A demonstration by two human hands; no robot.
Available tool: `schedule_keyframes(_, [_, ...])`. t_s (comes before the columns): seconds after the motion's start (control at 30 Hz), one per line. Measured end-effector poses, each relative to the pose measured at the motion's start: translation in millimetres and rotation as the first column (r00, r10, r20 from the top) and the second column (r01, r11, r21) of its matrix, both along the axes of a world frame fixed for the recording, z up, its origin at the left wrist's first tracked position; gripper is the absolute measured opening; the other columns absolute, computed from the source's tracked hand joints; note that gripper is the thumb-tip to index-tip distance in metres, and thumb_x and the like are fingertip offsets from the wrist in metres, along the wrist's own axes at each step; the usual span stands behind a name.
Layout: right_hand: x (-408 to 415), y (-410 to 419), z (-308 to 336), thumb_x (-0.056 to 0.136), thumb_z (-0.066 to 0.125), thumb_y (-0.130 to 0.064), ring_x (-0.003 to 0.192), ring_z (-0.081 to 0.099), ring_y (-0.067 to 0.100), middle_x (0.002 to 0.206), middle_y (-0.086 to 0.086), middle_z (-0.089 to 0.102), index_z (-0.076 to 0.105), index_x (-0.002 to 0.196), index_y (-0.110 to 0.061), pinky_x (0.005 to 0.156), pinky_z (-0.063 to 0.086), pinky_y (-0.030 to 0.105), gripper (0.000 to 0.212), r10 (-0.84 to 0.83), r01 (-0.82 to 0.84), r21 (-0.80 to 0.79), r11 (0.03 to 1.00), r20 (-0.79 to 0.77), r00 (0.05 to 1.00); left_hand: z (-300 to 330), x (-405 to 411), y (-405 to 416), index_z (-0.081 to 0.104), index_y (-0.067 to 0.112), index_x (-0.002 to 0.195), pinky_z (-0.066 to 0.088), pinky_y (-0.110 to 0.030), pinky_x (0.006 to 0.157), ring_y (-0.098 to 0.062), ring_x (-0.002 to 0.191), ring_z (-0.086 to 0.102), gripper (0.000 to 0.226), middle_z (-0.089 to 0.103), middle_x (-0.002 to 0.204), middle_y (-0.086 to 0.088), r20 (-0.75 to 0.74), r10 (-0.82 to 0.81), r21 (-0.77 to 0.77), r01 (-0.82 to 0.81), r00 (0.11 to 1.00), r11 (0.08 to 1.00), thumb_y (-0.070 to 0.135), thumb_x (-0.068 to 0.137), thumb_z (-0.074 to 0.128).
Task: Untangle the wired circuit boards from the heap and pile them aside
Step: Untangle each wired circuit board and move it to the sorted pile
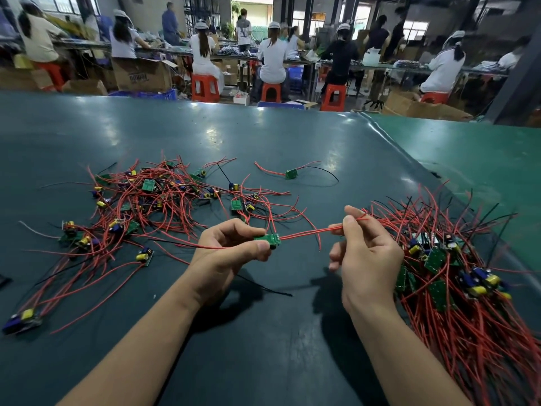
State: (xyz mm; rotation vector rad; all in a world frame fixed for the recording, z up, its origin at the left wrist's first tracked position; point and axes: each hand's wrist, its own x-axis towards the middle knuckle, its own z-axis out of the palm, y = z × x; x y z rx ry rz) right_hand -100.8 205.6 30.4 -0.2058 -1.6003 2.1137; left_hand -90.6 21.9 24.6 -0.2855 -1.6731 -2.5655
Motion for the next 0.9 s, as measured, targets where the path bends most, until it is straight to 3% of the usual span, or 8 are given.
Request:
schedule_keyframes(0.1, [-2,4,2,0.098,0.055,-0.011,0.036,0.047,0.01,0.064,0.0,0.069,0.066,0.101,-0.016,0.033,0.037,0.02,0.013,-0.04,0.04,0.01,0.999,-0.005,0.999,0,1,1,0.072,0.011,0.067,0.053,-0.024,0.061,-0.021,0.055,0.061,0.019,0.067,0.064,-0.012,-0.006,-0.011,-0.02,0.011,1.0,1.0,-0.007,0.062,0.068])
schedule_keyframes(0.33, [0,8,5,0.095,0.06,-0.014,0.035,0.054,0.013,0.069,-0.008,0.073,0.072,0.102,-0.019,0.036,0.047,0.028,0.015,-0.21,0.227,0.303,0.926,-0.087,0.974,0,-1,0,0.074,0.011,0.067,0.055,-0.026,0.063,-0.019,0.056,0.063,0.018,0.068,0.065,-0.01,-0.033,0.026,-0.021,-0.026,0.999,0.999,-0.005,0.062,0.07])
schedule_keyframes(0.5, [4,8,14,0.101,0.05,-0.021,0.031,0.05,0.014,0.066,0.002,0.072,0.068,0.09,-0.014,0.031,0.037,0.021,0.022,-0.169,0.17,0.009,0.985,-0.052,0.984,4,-3,-1,0.074,0.01,0.067,0.053,-0.024,0.058,-0.016,0.054,0.062,0.023,0.069,0.065,-0.009,-0.019,0.081,0.11,-0.079,0.997,0.991,-0.011,0.056,0.075])
schedule_keyframes(0.57, [8,7,12,0.103,0.045,-0.021,0.031,0.048,0.014,0.06,0.004,0.069,0.063,0.089,-0.011,0.031,0.036,0.02,0.026,-0.098,0.096,-0.035,0.995,-0.033,0.995,7,-7,-9,0.074,0.008,0.069,0.054,-0.021,0.057,-0.013,0.054,0.063,0.011,0.069,0.065,-0.007,0.018,0.106,0.235,-0.107,0.994,0.966,0.006,0.058,0.076])
schedule_keyframes(0.63, [15,-2,3,0.101,0.051,-0.023,0.034,0.048,0.013,0.056,0.004,0.064,0.063,0.084,-0.014,0.032,0.036,0.02,0.022,0.117,-0.12,0.114,0.986,0.028,0.993,7,-8,-9,0.073,0.008,0.072,0.054,-0.022,0.057,-0.013,0.055,0.062,0.01,0.069,0.066,-0.006,0.034,0.09,0.259,-0.095,0.995,0.961,0.017,0.067,0.072])
schedule_keyframes(0.7, [23,-18,-7,0.093,0.064,-0.033,0.038,0.049,0.012,0.063,0.001,0.067,0.063,0.094,-0.024,0.035,0.039,0.021,0.009,0.425,-0.441,0.282,0.852,0.119,0.897,5,-5,0,0.071,0.01,0.067,0.052,-0.022,0.053,-0.012,0.051,0.058,0.013,0.067,0.063,-0.005,0.046,0.066,0.18,-0.073,0.997,0.981,0.02,0.074,0.067])
schedule_keyframes(0.73, [26,-26,-12,0.087,0.069,-0.039,0.04,0.05,0.01,0.069,-0.001,0.068,0.06,0.102,-0.03,0.038,0.041,0.022,0.02,0.526,-0.54,0.343,0.768,0.142,0.838,3,-4,6,0.071,0.011,0.062,0.051,-0.023,0.049,-0.012,0.049,0.057,0.016,0.065,0.059,-0.004,0.056,0.052,0.125,-0.058,0.997,0.99,0.023,0.074,0.068])
schedule_keyframes(0.9, [27,-30,-16,0.086,0.069,-0.036,0.048,0.055,0.008,0.066,-0.009,0.065,0.065,0.092,-0.029,0.048,0.046,0.03,0.01,0.447,-0.282,0.67,0.686,-0.083,0.891,0,0,12,0.067,0.015,0.057,0.038,-0.022,0.044,-0.015,0.045,0.046,0.032,0.056,0.054,-0.006,0.054,0.062,-0.176,-0.051,0.997,0.983,0.045,0.063,0.076])
